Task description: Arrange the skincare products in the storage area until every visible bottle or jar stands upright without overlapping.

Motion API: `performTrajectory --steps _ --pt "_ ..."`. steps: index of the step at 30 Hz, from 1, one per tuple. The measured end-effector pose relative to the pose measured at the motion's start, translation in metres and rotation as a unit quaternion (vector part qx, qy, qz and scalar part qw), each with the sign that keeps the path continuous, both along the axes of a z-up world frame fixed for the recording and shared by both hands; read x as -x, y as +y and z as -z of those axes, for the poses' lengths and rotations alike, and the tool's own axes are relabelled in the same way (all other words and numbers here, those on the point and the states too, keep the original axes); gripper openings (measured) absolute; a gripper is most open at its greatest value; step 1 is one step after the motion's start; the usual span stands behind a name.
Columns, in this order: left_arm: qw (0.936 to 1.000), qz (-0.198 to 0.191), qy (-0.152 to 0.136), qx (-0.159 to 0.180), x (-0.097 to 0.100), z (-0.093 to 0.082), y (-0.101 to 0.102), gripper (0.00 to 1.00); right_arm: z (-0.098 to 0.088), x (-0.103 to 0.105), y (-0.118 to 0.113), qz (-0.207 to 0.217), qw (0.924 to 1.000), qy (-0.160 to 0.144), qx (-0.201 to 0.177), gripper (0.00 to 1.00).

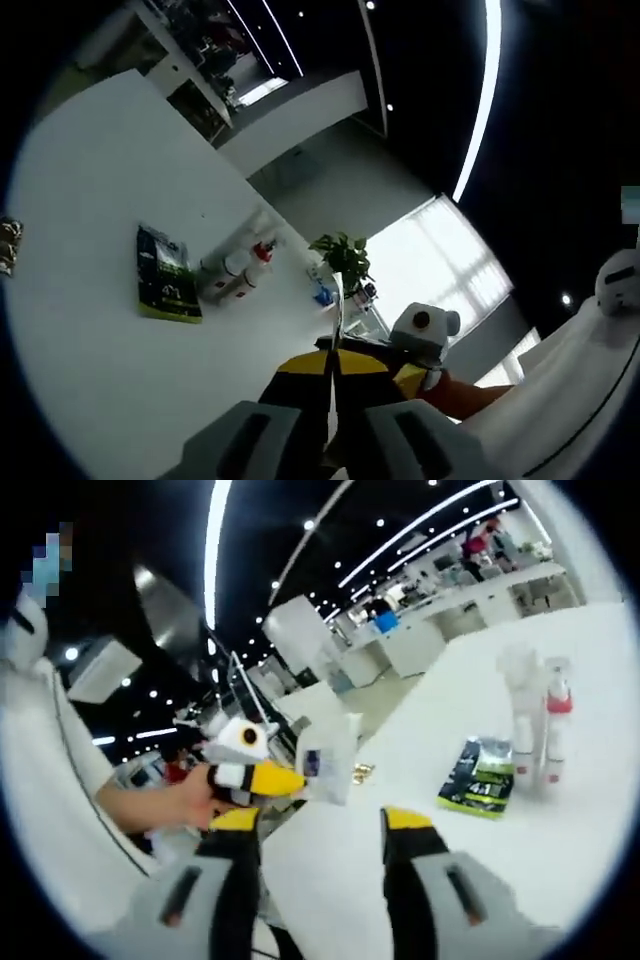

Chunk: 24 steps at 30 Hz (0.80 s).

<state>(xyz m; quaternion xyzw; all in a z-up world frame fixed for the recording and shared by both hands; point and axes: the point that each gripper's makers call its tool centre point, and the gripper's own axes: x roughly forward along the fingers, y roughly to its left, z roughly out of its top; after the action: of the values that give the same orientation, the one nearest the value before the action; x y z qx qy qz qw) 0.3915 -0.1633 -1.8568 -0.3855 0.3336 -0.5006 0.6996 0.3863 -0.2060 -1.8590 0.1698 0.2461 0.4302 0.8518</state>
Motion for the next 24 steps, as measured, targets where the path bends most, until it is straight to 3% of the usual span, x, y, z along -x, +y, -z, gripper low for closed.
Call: performTrajectory --steps 12,24 --pt "0.9987 -0.008 0.034 -0.036 -0.024 0.025 0.021 0.0 0.026 -0.007 -0.025 0.05 0.9927 -0.019 0.108 0.73" --pt "0.9941 -0.005 0.086 -0.067 -0.074 0.048 0.032 0.0 0.037 0.0 -0.053 0.082 0.9873 -0.009 0.136 0.76"
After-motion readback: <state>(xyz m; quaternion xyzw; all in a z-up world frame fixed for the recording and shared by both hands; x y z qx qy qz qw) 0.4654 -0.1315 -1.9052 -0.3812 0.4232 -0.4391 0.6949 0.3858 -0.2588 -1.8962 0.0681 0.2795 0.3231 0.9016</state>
